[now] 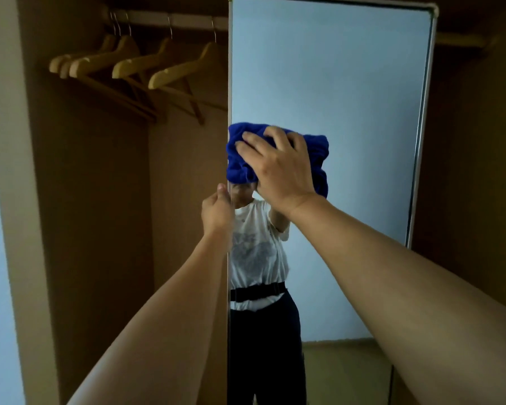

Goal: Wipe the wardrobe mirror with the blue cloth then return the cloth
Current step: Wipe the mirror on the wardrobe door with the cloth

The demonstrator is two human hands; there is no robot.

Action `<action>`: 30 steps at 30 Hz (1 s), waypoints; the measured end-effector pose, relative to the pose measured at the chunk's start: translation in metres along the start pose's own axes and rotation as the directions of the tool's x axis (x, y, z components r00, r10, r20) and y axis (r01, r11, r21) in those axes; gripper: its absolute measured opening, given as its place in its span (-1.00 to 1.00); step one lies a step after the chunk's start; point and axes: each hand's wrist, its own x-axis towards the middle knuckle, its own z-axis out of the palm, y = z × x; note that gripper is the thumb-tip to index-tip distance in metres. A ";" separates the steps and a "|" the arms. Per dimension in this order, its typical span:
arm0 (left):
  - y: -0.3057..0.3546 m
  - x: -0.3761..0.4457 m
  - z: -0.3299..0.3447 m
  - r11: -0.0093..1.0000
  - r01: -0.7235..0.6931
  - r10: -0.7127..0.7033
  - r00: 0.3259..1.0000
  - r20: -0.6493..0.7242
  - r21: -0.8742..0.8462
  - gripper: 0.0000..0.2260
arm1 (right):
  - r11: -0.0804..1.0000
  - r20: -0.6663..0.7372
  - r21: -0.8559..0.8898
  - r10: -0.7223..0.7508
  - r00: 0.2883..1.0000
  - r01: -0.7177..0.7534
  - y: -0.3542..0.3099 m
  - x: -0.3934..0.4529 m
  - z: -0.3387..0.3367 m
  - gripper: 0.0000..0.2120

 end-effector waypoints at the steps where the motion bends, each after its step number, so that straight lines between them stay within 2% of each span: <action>1: -0.004 0.000 -0.002 0.999 0.010 -0.010 1.000 -0.007 0.041 -0.60 | 1.000 0.009 0.010 0.022 1.000 -0.022 0.001 0.005 0.000 -0.61; 4: -0.024 -0.006 -0.012 0.990 0.063 -0.063 0.998 -0.006 0.126 -0.62 | 0.998 0.035 0.034 0.058 0.998 -0.060 -0.003 0.004 0.004 -0.53; 6: -0.037 -0.012 -0.017 0.988 0.080 -0.083 0.996 0.015 0.131 -0.58 | 0.998 0.001 0.029 0.052 0.999 -0.052 -0.009 -0.009 0.010 -0.57; 10: -0.043 -0.019 -0.019 0.991 0.093 -0.093 0.996 -0.003 0.097 -0.60 | 1.000 -0.078 0.026 0.014 0.997 -0.012 -0.027 -0.045 0.021 -0.72; 17: -0.047 -0.016 -0.021 0.996 0.092 -0.093 0.995 0.042 0.016 -0.66 | 0.997 -0.082 0.067 0.038 0.996 -0.032 -0.045 -0.075 0.019 -0.75; 22: -0.046 -0.018 -0.024 0.994 0.097 -0.092 0.993 0.075 -0.057 -0.69 | 0.995 -0.041 0.071 0.075 0.996 -0.072 -0.053 -0.088 0.015 -0.74; 26: -0.044 -0.022 -0.023 0.993 0.117 -0.116 0.991 0.066 -0.004 -0.67 | 0.998 0.030 0.062 0.001 1.000 -0.003 -0.040 -0.073 0.006 -0.69; 30: -0.046 -0.028 -0.024 0.977 0.199 -0.200 0.980 0.006 0.082 -0.54 | 0.991 0.110 0.071 0.104 0.988 -0.112 -0.025 -0.034 -0.005 -0.53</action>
